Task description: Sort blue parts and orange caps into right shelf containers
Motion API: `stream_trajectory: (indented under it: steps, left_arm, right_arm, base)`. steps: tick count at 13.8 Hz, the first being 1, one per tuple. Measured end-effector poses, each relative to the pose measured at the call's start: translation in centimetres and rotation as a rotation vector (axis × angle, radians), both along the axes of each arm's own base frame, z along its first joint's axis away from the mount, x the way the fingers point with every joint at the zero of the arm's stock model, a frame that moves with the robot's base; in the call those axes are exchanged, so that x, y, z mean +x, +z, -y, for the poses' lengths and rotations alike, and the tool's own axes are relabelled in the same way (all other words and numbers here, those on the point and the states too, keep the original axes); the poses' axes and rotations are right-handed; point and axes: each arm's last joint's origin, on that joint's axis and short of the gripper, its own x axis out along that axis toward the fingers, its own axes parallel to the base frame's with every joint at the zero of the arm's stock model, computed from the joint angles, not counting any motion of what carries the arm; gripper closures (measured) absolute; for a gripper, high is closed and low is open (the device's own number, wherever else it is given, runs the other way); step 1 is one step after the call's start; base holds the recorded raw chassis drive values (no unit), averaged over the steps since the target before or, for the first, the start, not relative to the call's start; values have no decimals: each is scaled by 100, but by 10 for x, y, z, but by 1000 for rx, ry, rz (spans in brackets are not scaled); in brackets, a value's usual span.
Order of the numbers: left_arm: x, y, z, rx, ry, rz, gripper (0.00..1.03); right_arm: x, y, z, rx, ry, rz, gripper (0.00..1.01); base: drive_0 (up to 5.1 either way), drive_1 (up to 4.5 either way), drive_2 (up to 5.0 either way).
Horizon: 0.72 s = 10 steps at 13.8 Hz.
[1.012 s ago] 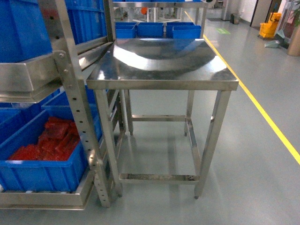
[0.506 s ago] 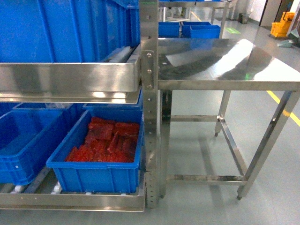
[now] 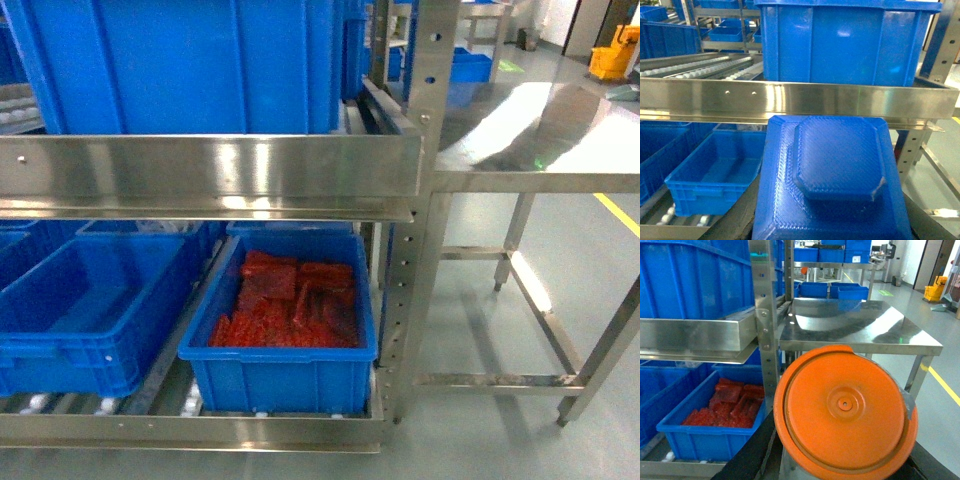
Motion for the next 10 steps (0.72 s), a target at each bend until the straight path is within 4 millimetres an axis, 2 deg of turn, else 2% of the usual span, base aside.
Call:
stream_trajectory:
  steps: [10]
  left_arm:
    - [0, 0, 0, 0, -2, 0, 60]
  right_arm:
    - [0, 0, 0, 0, 0, 2, 57]
  base:
    - [-508, 237, 237]
